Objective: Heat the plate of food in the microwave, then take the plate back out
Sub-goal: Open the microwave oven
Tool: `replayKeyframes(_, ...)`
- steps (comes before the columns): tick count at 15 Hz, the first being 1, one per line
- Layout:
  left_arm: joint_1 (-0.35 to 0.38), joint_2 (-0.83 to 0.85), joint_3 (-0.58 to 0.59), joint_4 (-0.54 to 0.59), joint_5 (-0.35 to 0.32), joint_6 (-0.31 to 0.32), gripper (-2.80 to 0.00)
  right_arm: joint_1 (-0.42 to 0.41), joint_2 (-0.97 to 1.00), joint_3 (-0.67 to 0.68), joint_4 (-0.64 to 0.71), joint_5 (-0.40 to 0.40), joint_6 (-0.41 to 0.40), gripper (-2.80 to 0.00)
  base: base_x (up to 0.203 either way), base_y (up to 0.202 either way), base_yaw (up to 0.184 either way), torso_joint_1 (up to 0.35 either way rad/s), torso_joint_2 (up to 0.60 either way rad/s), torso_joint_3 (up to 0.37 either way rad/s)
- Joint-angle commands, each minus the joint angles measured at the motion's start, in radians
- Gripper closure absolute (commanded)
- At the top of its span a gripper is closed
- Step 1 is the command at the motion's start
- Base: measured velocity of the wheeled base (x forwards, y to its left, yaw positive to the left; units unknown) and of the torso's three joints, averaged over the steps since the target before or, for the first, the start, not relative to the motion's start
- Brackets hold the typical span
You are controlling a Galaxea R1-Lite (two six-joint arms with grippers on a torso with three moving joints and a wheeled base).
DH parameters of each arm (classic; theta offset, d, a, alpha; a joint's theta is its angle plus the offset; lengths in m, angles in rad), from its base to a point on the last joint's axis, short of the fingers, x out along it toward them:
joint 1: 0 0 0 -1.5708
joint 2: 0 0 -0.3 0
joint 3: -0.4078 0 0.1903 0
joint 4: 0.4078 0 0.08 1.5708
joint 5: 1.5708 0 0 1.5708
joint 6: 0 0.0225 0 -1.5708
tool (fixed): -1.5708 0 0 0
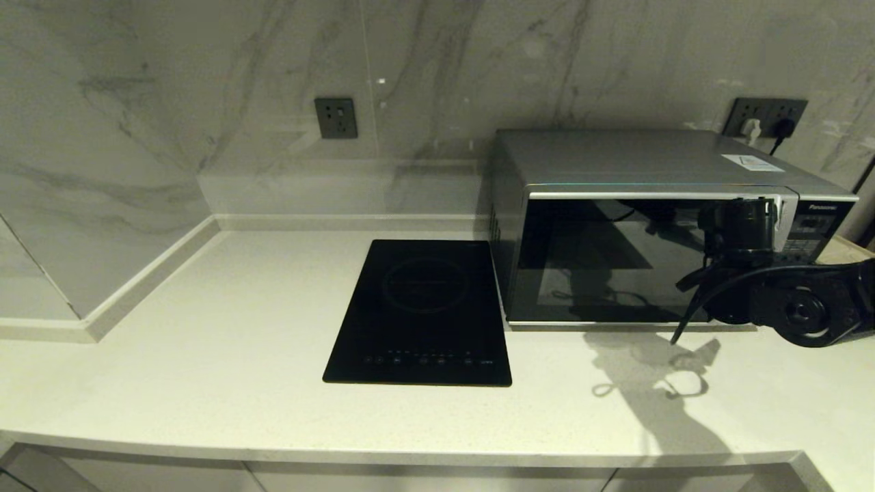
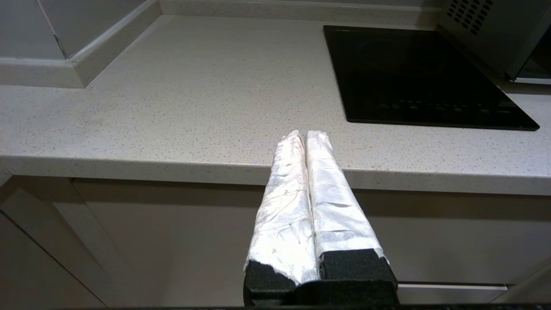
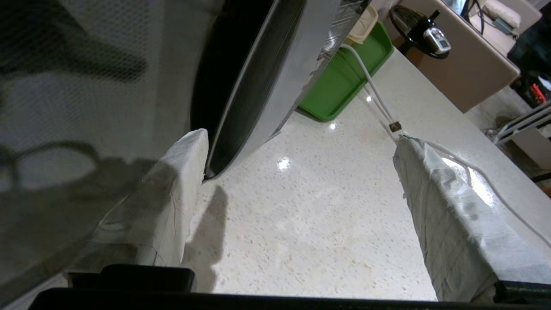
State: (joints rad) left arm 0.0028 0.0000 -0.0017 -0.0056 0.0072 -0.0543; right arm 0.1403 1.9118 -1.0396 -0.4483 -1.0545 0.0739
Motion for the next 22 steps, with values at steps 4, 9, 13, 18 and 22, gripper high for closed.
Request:
replayKeyframes(4, 0.0, 0.0, 0.0, -0.001, 0.0, -0.001, 0.0, -0.053, 0.051, -0.032, -0.003, -0.004, 0.007, -2.8, 0.0, 0.0, 0.0, 0.0, 0.0, 0.0)
replayKeyframes(9, 0.0, 0.0, 0.0, -0.001, 0.0, -0.001, 0.0, -0.08, 0.101, -0.055, -0.006, 0.02, 0.041, -2.8, 0.0, 0.0, 0.0, 0.0, 0.0, 0.0)
replayKeyframes(13, 0.0, 0.0, 0.0, -0.001, 0.0, -0.001, 0.0, -0.114, 0.112, -0.086, -0.006, 0.036, 0.061, -2.8, 0.0, 0.0, 0.0, 0.0, 0.0, 0.0)
replayKeyframes(18, 0.0, 0.0, 0.0, -0.001, 0.0, -0.001, 0.0, -0.134, 0.107, -0.086, -0.006, 0.036, 0.077, -2.8, 0.0, 0.0, 0.0, 0.0, 0.0, 0.0)
replayKeyframes(22, 0.0, 0.0, 0.0, -0.001, 0.0, 0.0, 0.0, -0.134, 0.098, -0.08, -0.006, 0.033, 0.095, -2.8, 0.0, 0.0, 0.0, 0.0, 0.0, 0.0)
